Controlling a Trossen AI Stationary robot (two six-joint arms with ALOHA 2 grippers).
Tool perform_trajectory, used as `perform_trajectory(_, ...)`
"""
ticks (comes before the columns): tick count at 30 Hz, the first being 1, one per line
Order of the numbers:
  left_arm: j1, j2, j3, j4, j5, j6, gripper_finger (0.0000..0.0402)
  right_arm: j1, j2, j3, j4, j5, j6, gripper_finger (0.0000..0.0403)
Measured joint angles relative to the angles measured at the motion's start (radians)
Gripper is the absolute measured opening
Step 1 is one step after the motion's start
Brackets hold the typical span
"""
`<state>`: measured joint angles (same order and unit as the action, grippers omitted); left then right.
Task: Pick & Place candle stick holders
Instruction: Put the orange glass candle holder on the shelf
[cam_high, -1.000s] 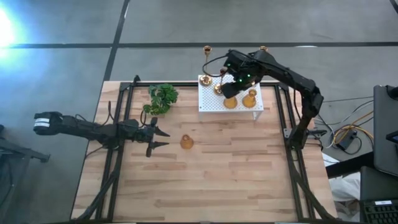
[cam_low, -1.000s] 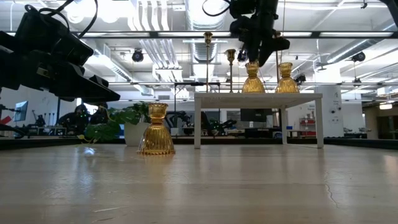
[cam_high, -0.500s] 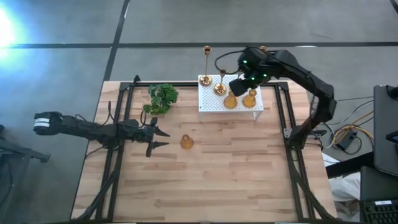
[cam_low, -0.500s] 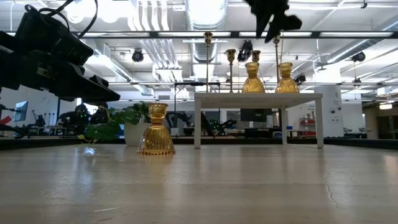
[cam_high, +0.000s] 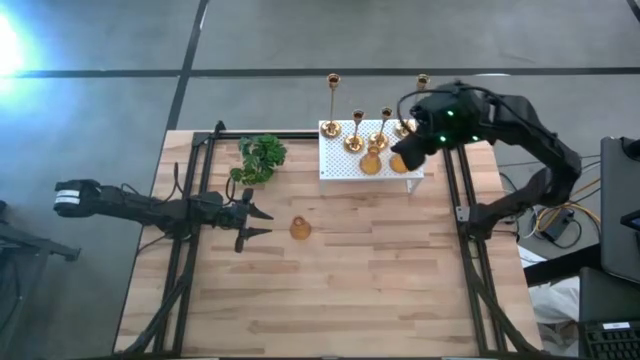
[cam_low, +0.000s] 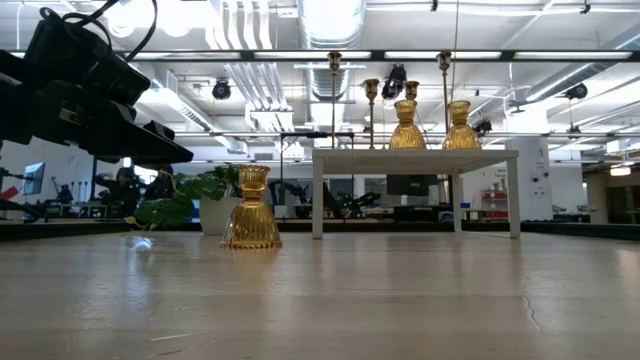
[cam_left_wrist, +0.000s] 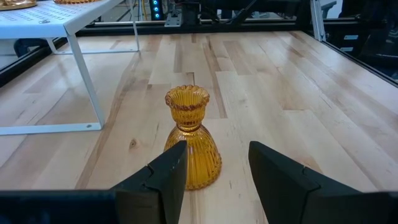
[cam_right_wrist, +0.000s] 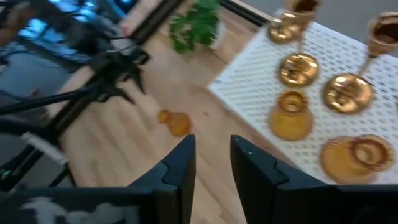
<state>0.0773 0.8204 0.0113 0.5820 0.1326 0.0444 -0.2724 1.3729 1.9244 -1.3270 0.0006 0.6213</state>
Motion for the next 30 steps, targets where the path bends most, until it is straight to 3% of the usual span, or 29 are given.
perform_trajectory(6, 0.0, 0.0, 0.0, 0.0, 0.0, 0.0, 0.0177, 0.114, -0.023, -0.013, 0.046, 0.009, -0.041, 0.0073)
perform_trajectory(16, 0.0, 0.0, 0.0, 0.0, 0.0, 0.0, 0.0177, 0.363, 0.031, -0.083, 0.066, 0.133, -0.134, 0.0043)
perform_trajectory(24, 0.0, 0.0, 0.0, 0.0, 0.0, 0.0, 0.0177, 0.434, 0.007, -0.283, 0.141, 0.129, -0.185, 0.0012)
perform_trajectory(30, 0.0, 0.0, 0.0, -0.001, 0.0, 0.0, 0.0177, 0.434, -0.122, -0.529, 0.299, 0.099, -0.183, 0.0008)
